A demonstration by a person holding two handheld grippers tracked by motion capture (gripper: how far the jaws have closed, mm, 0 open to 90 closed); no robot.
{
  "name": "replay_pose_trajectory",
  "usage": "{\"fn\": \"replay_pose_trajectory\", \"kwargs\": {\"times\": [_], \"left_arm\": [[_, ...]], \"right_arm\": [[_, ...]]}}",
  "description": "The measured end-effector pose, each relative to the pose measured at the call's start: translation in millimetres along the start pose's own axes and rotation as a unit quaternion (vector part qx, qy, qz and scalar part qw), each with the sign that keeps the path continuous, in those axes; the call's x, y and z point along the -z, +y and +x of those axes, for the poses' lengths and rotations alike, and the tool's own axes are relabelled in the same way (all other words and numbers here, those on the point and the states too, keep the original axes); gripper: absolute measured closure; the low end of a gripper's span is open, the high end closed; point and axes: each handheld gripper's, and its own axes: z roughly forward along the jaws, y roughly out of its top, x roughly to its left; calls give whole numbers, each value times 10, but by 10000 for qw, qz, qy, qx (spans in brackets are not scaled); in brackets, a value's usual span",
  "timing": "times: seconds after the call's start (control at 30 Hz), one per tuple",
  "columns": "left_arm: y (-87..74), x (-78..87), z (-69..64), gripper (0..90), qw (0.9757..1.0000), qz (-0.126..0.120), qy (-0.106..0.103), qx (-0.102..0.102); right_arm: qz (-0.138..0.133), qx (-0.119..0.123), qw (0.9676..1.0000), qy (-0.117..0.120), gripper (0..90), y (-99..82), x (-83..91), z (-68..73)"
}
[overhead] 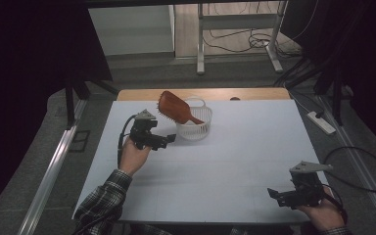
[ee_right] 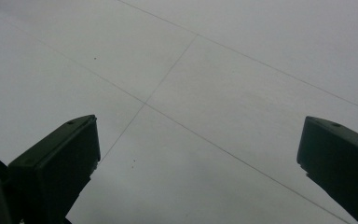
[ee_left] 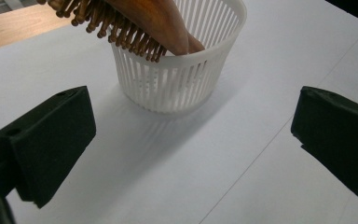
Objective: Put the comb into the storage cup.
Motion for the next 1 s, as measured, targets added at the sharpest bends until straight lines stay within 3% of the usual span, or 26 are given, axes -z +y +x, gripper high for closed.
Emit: {"fn": "replay_pose_trajectory", "kwargs": {"times": [1.0], "left_arm": [[-178, 225, -125, 0, 10000, -36, -52, 0]], "right_arm": [[-58, 43, 10000, 3, 0, -3, 13, 12]]}}
